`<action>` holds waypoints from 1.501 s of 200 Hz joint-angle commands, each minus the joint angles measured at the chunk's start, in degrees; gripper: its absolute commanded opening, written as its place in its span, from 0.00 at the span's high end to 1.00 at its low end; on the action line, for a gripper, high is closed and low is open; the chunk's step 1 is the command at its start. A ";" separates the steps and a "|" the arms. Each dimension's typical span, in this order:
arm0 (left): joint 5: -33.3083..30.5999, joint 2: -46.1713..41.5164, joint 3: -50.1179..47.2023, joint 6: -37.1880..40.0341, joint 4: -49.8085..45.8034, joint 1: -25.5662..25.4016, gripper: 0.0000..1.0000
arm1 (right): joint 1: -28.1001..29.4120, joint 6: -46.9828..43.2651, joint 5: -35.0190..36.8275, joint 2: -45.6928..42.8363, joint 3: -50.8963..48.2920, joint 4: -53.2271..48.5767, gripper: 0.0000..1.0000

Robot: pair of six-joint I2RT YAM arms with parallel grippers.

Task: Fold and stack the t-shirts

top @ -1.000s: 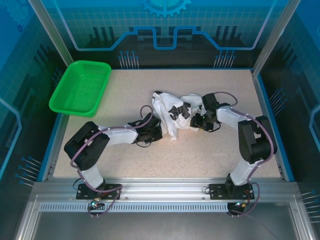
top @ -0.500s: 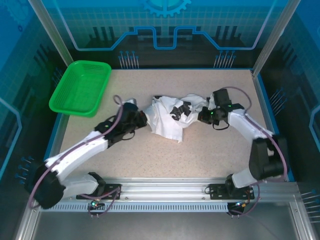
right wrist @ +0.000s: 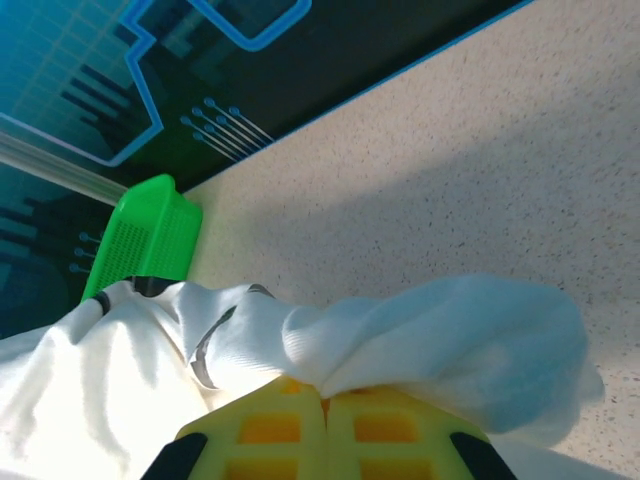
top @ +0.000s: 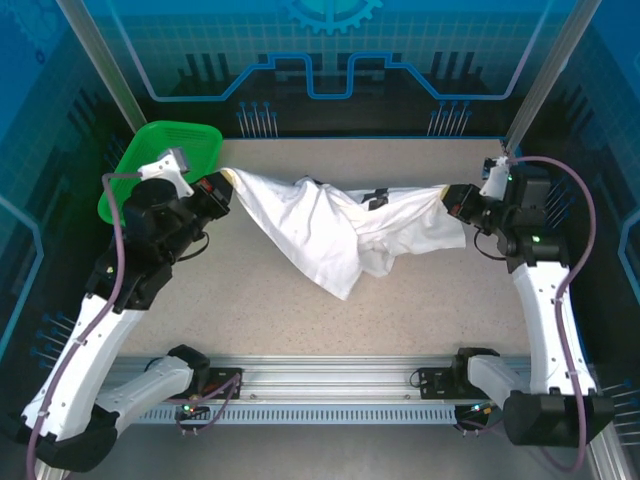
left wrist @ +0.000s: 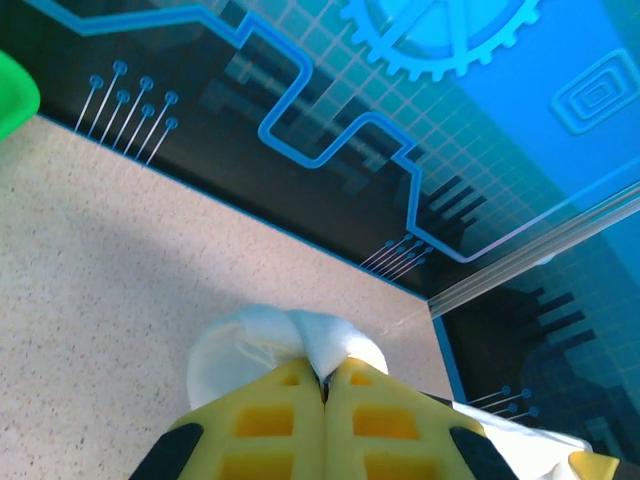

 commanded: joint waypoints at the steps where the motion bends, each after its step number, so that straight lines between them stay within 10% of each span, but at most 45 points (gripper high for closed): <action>1: -1.91 -0.48 2.23 2.53 -2.23 0.88 1.00 | -2.04 1.81 -0.06 -2.33 0.98 -2.26 1.00; 59: -0.25 5.07 8.73 1.72 0.99 5.23 1.00 | -5.36 4.73 3.99 -4.52 1.27 -1.44 0.99; 129: 25.54 33.76 31.23 -9.09 2.98 17.99 1.00 | -6.69 7.13 1.75 14.09 17.56 2.11 1.00; 167: 29.48 38.44 45.71 -4.22 0.74 18.53 1.00 | -6.75 4.75 0.81 17.47 29.70 -3.78 0.99; 267: 34.36 25.93 4.63 -9.70 4.82 33.37 1.00 | -5.96 -0.60 -2.06 2.13 -4.09 -4.24 0.91; 300: 32.32 39.36 9.73 -8.71 1.80 31.37 0.65 | -1.95 -4.01 2.15 14.38 -3.70 -4.19 0.79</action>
